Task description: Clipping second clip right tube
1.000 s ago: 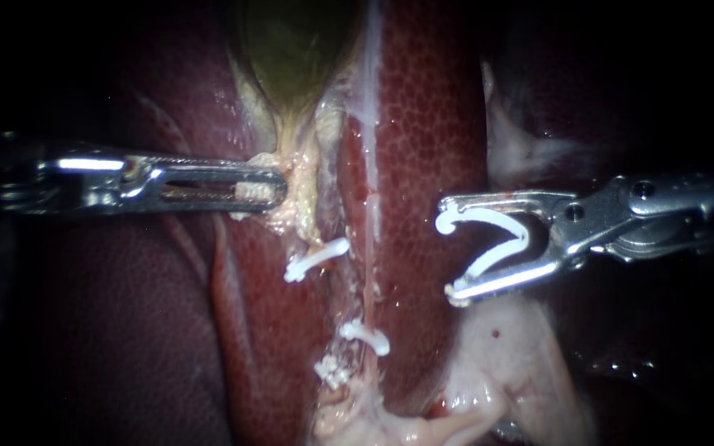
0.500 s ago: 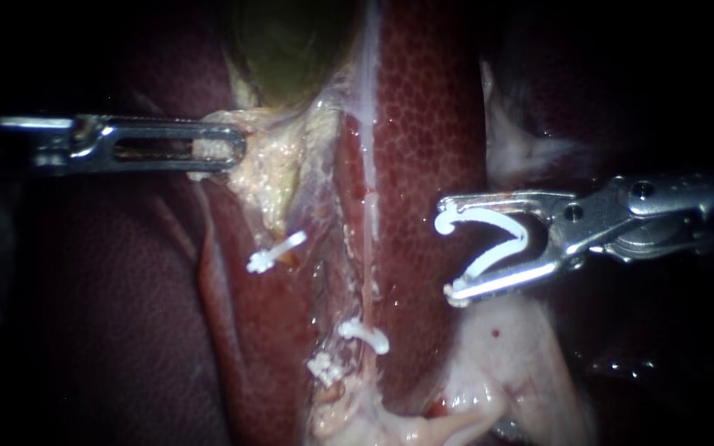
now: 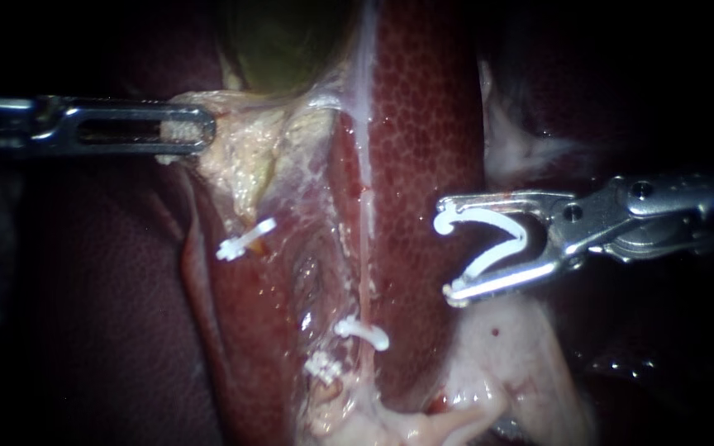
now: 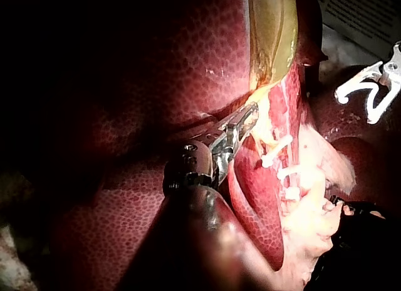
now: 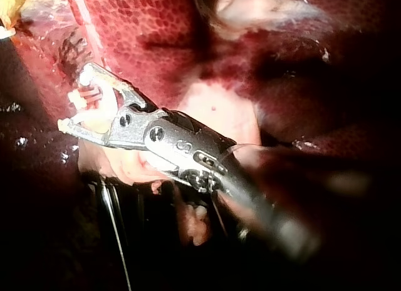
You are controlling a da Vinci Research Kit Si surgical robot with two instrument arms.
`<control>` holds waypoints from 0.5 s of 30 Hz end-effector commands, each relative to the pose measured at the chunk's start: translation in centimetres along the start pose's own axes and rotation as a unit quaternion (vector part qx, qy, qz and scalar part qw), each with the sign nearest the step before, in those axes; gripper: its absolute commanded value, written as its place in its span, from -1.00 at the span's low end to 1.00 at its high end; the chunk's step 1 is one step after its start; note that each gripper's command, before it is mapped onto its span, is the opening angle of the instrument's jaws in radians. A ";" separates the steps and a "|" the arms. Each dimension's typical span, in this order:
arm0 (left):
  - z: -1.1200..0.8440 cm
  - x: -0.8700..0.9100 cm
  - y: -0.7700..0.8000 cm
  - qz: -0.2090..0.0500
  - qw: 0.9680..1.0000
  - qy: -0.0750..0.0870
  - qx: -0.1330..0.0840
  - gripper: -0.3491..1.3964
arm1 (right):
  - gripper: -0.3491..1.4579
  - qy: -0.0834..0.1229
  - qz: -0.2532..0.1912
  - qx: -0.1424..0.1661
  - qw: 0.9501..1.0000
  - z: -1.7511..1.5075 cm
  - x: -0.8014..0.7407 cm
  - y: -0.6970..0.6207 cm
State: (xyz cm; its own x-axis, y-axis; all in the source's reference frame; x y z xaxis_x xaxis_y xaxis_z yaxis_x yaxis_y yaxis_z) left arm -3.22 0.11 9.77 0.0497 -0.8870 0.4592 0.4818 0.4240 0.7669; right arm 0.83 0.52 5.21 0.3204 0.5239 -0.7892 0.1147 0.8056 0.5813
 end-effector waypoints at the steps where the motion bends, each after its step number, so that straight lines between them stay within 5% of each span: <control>1: 0.00 0.01 0.00 0.000 1.000 0.000 -0.001 -1.00 | 0.05 0.000 0.000 0.000 1.000 0.00 -0.01 0.00; 7: 0.01 0.01 0.00 0.000 1.000 -0.001 -0.002 -1.00 | 0.05 -0.001 -0.003 -0.001 1.000 0.05 -0.10 0.00; 15: 0.00 0.01 0.00 0.000 1.000 -0.001 -0.003 -1.00 | 0.05 -0.011 0.014 0.002 1.000 0.29 -0.45 0.07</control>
State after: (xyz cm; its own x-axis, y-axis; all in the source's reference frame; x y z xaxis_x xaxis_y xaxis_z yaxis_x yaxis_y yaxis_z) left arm -3.21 0.10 9.78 0.0474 -0.8870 0.4593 0.4865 0.4221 0.7650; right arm 0.98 0.24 5.72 0.3521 0.5414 -0.7635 0.1051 0.7877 0.6070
